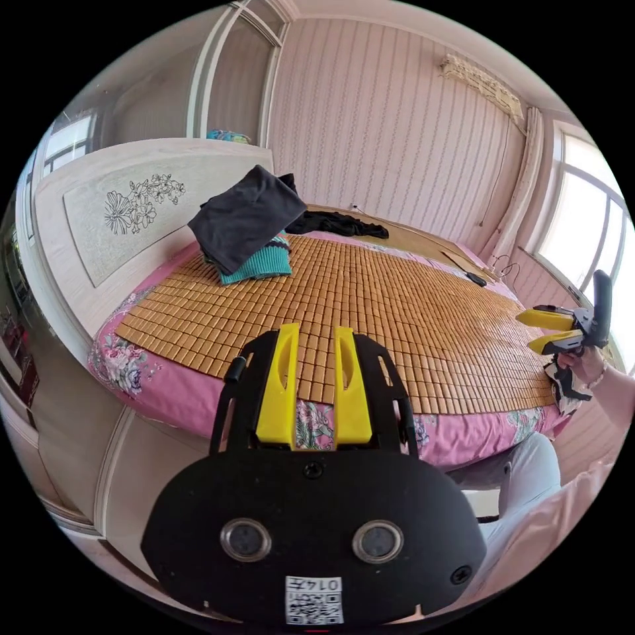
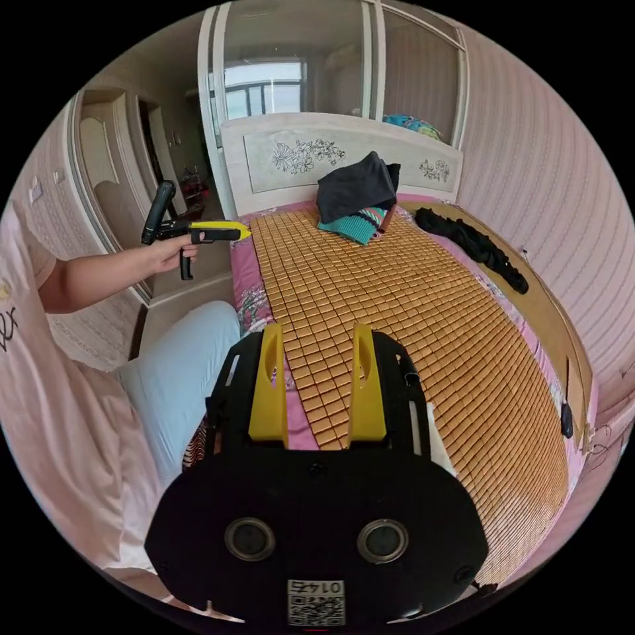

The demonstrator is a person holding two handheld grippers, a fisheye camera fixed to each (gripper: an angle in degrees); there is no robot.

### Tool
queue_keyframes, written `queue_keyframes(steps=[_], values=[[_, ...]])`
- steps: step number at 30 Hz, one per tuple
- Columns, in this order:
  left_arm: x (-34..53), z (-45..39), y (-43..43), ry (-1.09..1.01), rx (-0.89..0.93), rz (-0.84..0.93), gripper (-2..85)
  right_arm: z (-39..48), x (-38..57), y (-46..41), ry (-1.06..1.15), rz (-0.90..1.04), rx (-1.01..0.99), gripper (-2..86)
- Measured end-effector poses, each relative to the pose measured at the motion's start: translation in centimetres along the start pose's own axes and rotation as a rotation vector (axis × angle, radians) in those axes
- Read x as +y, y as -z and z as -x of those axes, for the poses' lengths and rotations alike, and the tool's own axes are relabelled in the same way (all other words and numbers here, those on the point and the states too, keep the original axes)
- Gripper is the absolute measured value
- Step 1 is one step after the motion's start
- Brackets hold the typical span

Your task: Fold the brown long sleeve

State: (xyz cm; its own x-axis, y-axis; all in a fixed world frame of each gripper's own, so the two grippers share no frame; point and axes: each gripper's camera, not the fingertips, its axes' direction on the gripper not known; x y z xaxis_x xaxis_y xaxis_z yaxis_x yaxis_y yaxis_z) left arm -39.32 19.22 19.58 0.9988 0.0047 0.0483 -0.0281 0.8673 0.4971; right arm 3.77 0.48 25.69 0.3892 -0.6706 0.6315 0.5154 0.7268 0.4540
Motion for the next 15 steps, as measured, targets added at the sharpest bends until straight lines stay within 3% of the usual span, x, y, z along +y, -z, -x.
queue_keyframes(steps=[3, 8, 15], values=[[-2.9, 5.0, -2.0, 0.063, -0.077, -0.045, 8.8, -0.2, -6.7, -6.3, 0.102, 0.043, -0.008, 13.8], [-8.8, 12.8, -8.4, 0.167, -0.053, -0.023, 10.9, -2.1, -17.8, -18.0, 0.196, 0.085, 0.042, 13.4], [-16.7, 20.9, -18.6, 0.281, -0.063, 0.010, 12.4, -6.9, -28.8, -30.8, 0.071, 0.089, 0.141, 13.2]])
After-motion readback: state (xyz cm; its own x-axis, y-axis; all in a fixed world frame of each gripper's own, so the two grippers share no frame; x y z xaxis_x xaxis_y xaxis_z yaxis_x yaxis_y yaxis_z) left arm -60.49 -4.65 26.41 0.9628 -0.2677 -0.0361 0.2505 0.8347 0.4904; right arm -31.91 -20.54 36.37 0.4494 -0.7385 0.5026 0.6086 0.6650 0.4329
